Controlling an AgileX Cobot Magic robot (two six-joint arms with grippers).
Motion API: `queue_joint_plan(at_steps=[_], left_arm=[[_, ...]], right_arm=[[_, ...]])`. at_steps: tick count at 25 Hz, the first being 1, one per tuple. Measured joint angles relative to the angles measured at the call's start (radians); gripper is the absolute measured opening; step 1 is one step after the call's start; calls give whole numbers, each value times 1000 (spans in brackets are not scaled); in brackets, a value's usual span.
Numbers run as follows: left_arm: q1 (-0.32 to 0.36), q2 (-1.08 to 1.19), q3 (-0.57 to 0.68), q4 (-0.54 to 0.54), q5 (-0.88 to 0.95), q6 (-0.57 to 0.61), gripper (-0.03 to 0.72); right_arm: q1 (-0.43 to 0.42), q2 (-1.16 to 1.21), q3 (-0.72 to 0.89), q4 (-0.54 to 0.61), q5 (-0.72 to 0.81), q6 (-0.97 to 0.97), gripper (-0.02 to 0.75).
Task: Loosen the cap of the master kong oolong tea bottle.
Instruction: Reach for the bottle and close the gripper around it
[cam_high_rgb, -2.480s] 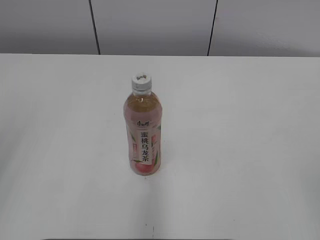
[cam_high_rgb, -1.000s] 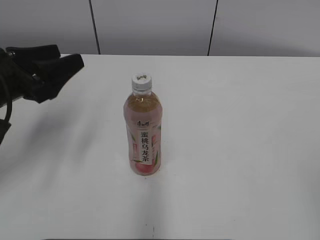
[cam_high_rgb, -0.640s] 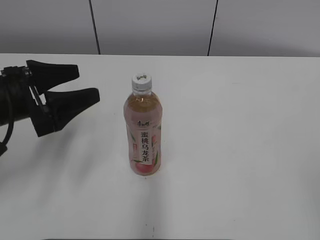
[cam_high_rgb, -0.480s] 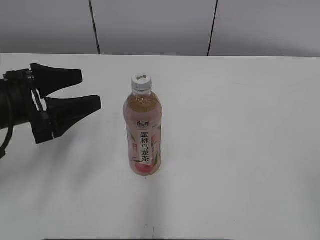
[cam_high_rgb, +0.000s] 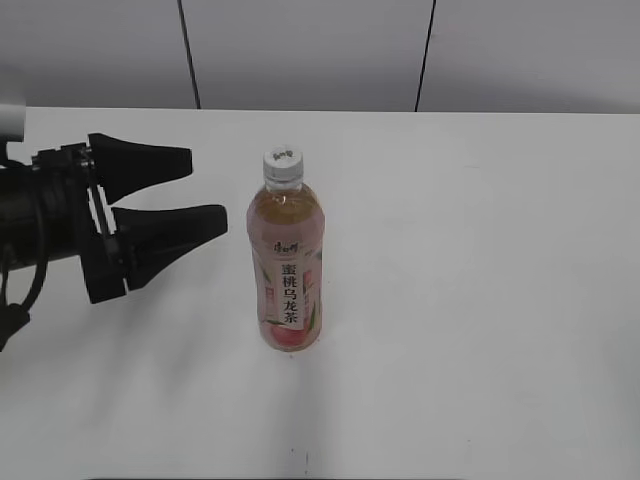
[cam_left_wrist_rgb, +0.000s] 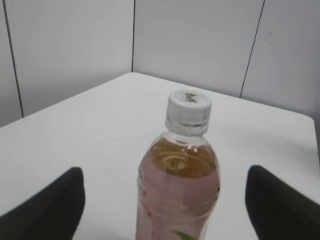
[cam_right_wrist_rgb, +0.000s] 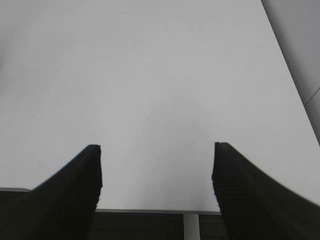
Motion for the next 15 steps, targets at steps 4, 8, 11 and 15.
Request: queue_joint_plan(at_steps=[4,8,11,15], left_arm=[[-43,0,0,-37,-1,0,585],[-83,0,0,-77,-1,28,585],[-96,0,0,-107,-1,40,585],[-99,2,0,-131,-1,43,585]], right_arm=[[0,0,0,0,0,0,525],[0,0,0,0,0,0,525],[0,0,0,0,0,0,525],[0,0,0,0,0,0,525]])
